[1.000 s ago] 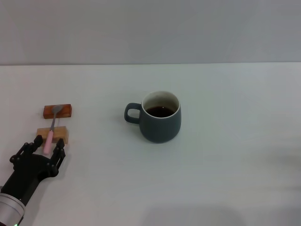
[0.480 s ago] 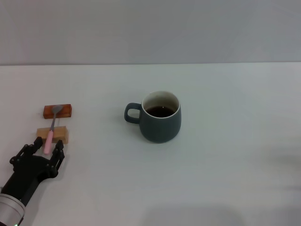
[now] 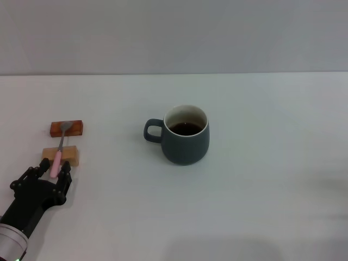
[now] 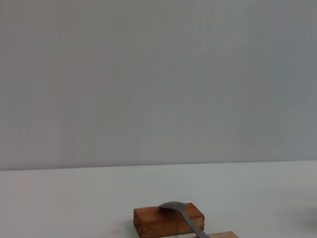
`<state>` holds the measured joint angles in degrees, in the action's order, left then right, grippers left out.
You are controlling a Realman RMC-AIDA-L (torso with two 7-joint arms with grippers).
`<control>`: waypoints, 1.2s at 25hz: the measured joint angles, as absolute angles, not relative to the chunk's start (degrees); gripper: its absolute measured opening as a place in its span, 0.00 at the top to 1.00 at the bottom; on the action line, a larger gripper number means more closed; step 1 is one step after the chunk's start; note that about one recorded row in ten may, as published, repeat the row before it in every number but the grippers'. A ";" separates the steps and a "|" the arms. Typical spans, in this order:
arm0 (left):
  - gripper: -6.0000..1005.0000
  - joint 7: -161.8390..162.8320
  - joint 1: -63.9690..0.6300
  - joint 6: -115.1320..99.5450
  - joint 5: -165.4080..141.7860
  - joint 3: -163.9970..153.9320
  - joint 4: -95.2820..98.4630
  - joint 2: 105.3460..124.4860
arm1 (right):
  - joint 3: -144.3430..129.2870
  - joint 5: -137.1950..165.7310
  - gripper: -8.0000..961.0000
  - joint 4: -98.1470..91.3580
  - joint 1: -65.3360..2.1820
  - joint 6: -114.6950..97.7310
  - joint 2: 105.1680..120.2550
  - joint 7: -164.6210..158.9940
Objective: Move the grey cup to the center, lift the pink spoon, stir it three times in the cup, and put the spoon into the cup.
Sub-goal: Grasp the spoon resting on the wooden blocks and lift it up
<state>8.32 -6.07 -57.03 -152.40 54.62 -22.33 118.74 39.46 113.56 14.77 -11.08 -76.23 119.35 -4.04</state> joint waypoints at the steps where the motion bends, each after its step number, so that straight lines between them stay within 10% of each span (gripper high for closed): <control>1: 0.54 8.33 -6.07 -57.01 -152.40 54.63 -22.33 118.74 | 39.46 113.56 0.99 14.77 -11.08 -76.21 119.35 -4.04; 19: 0.85 6.78 -6.48 -57.97 -152.40 54.65 -22.15 118.74 | 39.37 113.61 0.99 14.77 -11.14 -75.85 119.39 -4.04; 30: 0.85 5.05 -5.81 -60.45 -152.94 54.07 -25.69 118.37 | 39.37 113.65 0.99 14.76 -11.08 -75.84 119.44 -4.04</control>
